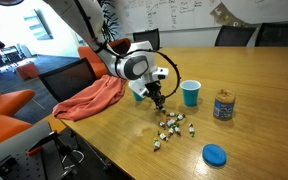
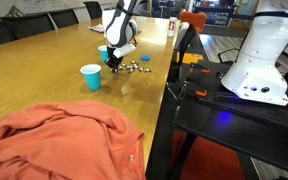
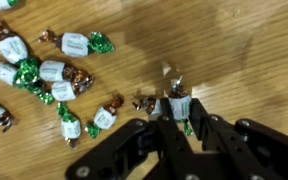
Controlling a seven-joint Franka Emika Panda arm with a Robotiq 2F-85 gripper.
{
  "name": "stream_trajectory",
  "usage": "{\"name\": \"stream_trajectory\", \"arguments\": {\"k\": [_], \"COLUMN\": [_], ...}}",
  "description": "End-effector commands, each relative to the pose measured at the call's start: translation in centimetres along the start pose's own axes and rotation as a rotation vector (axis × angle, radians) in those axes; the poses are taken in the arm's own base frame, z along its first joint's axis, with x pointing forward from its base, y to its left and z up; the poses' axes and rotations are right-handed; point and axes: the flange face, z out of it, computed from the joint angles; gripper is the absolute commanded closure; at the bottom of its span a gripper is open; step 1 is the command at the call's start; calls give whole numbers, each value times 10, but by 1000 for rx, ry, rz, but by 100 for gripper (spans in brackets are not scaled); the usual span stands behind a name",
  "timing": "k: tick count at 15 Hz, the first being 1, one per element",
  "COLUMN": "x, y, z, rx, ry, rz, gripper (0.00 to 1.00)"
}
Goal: Put one candy in each cup
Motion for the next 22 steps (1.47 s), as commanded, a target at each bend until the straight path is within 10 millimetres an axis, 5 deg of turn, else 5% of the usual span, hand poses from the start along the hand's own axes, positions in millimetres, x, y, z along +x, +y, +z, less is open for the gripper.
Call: {"name": "stream_trajectory", "arguments": {"k": [1,7,22], "x": [1,38,96], "y": [22,68,68], "z": [-68,-143,-126], "rx": [62,92,39], "ry": [90,277,326], "rz": [77,192,307], "gripper": [94,94,94]}}
